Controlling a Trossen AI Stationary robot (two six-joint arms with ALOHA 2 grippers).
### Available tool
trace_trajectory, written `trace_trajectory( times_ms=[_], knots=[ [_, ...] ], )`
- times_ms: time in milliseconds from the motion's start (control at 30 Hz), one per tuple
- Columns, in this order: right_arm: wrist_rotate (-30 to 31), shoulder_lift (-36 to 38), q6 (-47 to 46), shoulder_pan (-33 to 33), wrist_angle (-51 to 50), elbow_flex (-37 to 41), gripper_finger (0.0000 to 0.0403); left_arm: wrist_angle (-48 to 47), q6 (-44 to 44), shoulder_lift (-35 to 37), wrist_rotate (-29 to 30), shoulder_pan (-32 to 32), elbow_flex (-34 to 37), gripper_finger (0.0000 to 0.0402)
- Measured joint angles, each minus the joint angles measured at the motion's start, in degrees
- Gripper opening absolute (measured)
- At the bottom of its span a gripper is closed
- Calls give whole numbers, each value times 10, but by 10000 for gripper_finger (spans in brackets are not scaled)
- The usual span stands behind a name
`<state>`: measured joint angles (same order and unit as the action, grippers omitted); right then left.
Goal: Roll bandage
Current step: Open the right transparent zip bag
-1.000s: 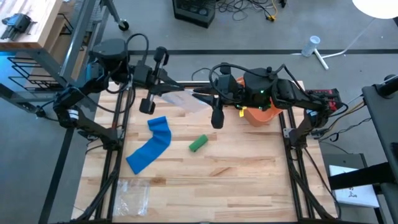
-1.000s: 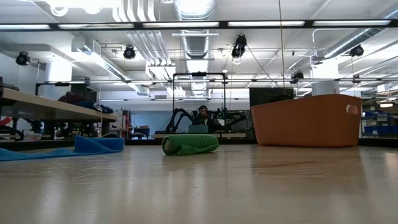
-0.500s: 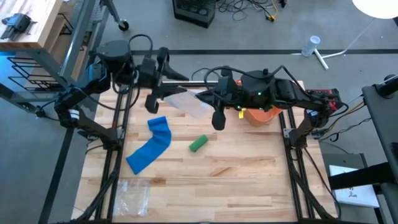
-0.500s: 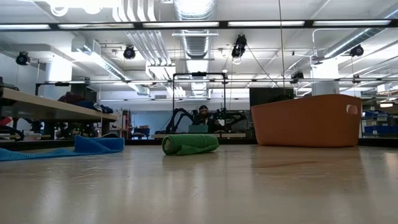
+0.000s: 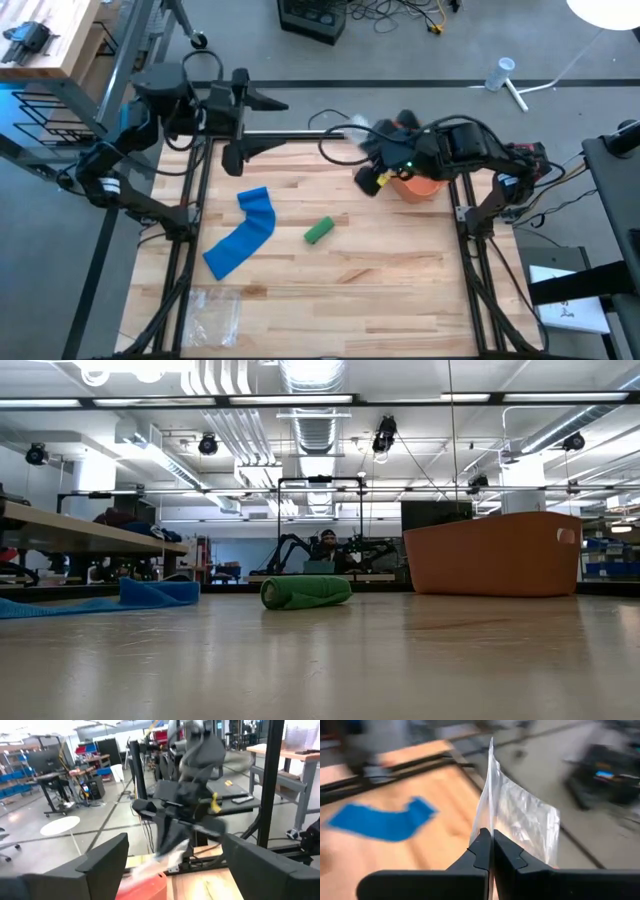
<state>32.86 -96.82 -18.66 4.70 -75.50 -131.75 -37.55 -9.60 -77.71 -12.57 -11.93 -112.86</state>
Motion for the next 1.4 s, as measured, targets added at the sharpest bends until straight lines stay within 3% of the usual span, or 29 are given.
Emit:
trace_trajectory(
  times_ms=[133, 333, 400, 667, 933, 1400],
  knots=[
    [-92, -9, 73, -6, 25, 1, 2, -5, 9, -23, -18, 8, 2, 306],
    [14, -5, -18, -36, -125, 1, 2, -31, 31, -29, -33, 18, 2, 282],
    [15, -1, -33, -38, -125, 1, 2, -49, 31, -31, -30, 18, 2, 274],
    [-118, 1, 134, -35, 5, 1, 2, -94, 30, -53, 16, 18, 2, 252],
    [-182, 1, 210, -35, 27, 1, 2, -109, 26, -76, 16, 18, 2, 220],
    [-200, 1, 248, -35, 48, 1, 2, -103, 26, -107, 15, 18, 2, 83]
  ],
)
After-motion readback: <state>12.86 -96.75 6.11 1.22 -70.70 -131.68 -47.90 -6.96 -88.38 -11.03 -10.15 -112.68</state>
